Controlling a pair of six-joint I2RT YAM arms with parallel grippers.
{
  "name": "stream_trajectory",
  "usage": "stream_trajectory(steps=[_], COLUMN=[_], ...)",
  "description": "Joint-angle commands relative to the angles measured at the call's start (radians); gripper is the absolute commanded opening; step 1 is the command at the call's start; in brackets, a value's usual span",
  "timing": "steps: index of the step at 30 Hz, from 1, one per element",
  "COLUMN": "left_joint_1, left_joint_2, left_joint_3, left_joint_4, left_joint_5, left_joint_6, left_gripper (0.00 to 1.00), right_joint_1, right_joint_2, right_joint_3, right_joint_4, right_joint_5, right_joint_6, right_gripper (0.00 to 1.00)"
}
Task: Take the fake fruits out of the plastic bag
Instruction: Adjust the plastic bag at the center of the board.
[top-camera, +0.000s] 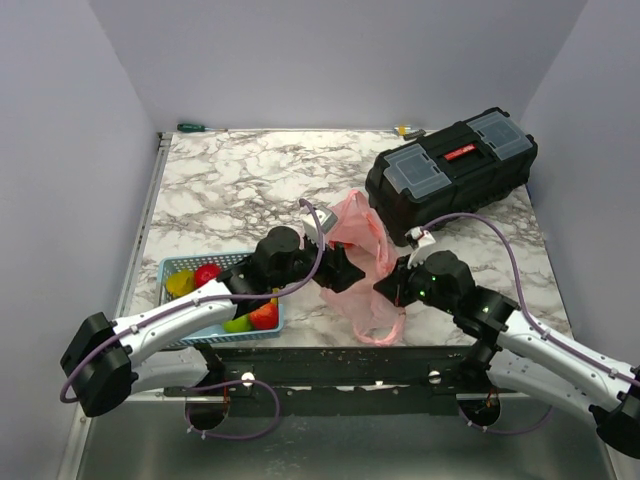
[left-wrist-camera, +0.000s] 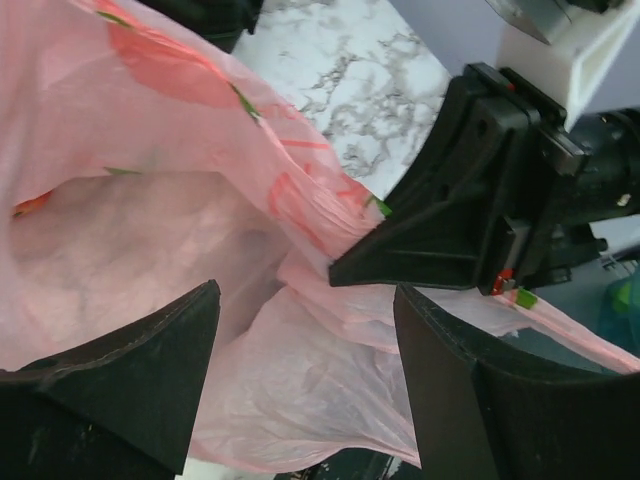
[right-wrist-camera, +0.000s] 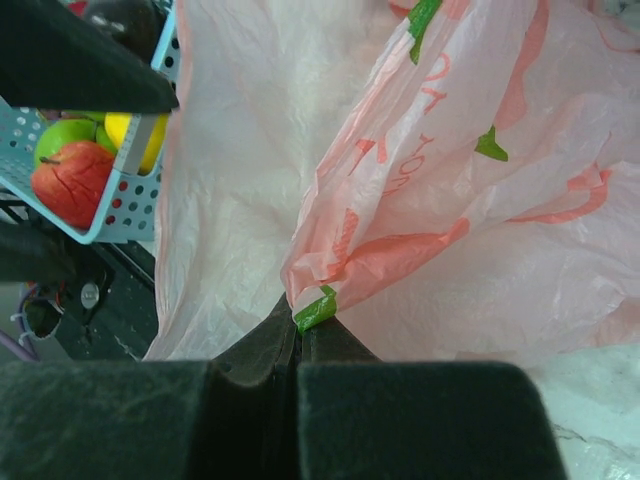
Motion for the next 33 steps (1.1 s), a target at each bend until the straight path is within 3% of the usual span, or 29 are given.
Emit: stream_trajectory(steps=[1, 10, 14, 21, 33], left_joint_1=[-0.014, -0.015, -0.015, -0.014, -0.021], left_joint_2=[-0.016, -0.204, -0.153, 0.014, 0.136], left_joint_3=[-0.024, -0.066, -0.023, 0.001, -0.028], left_joint_4=[0.123, 0.031, -0.057, -0.048, -0.025], left_joint_5=[0.037, -0.113, -0.170, -0.171, -0.351], left_joint_6=[0.004, 0.121, 0.104, 0.069, 0.196], left_gripper=[0.68, 0.68, 0.66, 0.58, 0.56], right_joint_1=[0.000, 0.000, 0.000, 0.000, 0.000], right_joint_2=[0.030, 0.210, 0.202, 0.154, 0.134], right_joint_3=[0.117, 0.389, 0.344, 0.217, 0.160], right_joint_4=[-0.007, -0.031, -0.014, -0.021, 0.010], right_joint_5=[0.039, -0.128, -0.128, -0.107, -0.085], right_joint_6=[-0.038, -0.116, -0.104, -0.062, -0.045], right_gripper=[0.01, 0.01, 0.01, 0.01, 0.01])
